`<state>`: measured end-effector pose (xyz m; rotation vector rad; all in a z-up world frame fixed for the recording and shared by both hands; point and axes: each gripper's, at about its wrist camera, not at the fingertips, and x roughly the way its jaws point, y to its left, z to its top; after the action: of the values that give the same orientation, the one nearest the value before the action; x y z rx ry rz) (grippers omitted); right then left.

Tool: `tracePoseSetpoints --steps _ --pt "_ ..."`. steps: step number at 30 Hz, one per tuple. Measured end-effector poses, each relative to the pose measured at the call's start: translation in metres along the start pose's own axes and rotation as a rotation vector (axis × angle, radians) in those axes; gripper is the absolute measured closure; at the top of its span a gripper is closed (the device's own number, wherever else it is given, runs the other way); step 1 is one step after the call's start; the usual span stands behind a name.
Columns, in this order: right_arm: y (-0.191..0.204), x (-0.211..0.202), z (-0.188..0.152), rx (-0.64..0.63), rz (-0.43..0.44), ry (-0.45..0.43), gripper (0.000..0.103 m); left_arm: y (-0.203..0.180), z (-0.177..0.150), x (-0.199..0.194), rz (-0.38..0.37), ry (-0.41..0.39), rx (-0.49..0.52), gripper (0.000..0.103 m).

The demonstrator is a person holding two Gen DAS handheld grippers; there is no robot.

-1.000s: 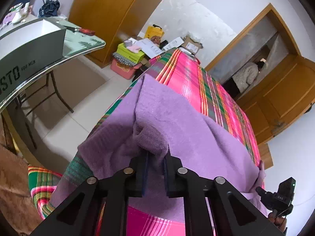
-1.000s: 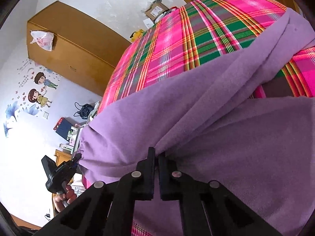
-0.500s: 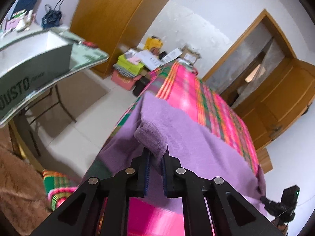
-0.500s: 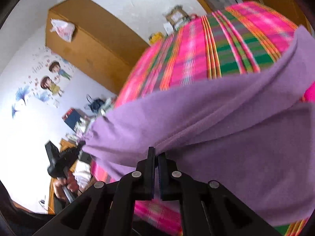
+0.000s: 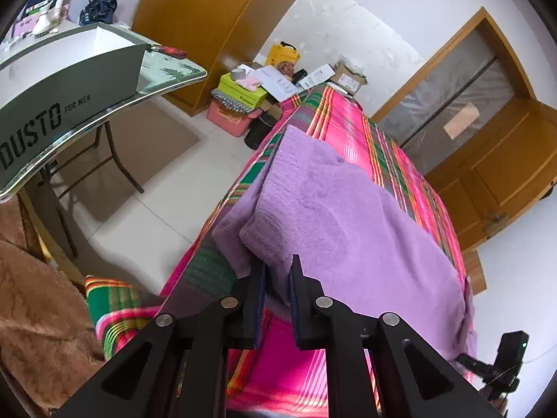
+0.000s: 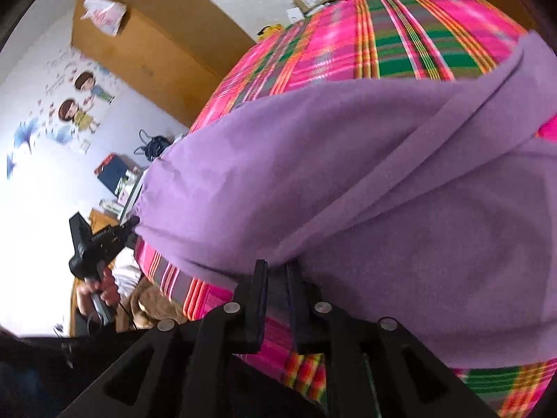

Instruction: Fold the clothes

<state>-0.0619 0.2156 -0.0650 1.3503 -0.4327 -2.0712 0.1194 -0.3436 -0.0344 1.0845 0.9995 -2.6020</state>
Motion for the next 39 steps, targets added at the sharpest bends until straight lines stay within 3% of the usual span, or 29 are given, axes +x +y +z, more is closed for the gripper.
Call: tracePoseSetpoints --steps 2,6,11,18,22,26,30,34,39 --pt "0.001 -0.009 0.0 -0.039 -0.017 -0.002 0.091 0.001 -0.002 -0.005 0.011 0.005 0.006 0.086" --pt "0.003 -0.027 0.002 -0.102 -0.043 -0.029 0.091 0.002 -0.001 -0.011 0.054 -0.002 0.014 0.07" --pt "0.013 -0.033 0.015 -0.133 -0.018 -0.082 0.086 -0.004 0.005 -0.019 0.085 -0.041 0.011 0.07" --pt "0.048 0.002 0.046 -0.218 0.039 -0.081 0.081 -0.015 0.022 -0.046 0.185 -0.15 0.05 0.07" --pt "0.06 0.02 0.08 -0.231 0.05 -0.087 0.077 -0.031 0.025 -0.035 0.116 -0.133 0.07 0.07" --pt "0.064 0.043 0.123 -0.193 0.048 -0.07 0.076 -0.079 0.019 0.012 -0.019 -0.019 0.162 0.07" --pt "0.062 0.089 0.157 -0.157 0.054 0.049 0.076 -0.122 0.0 0.054 -0.12 0.103 0.276 0.07" --pt "0.051 0.124 0.17 -0.115 0.057 0.164 0.075 -0.142 -0.02 0.077 -0.148 0.184 0.36 0.07" --pt "0.043 0.149 0.172 -0.093 0.078 0.238 0.074 -0.136 -0.023 0.082 -0.172 0.2 0.35 0.07"
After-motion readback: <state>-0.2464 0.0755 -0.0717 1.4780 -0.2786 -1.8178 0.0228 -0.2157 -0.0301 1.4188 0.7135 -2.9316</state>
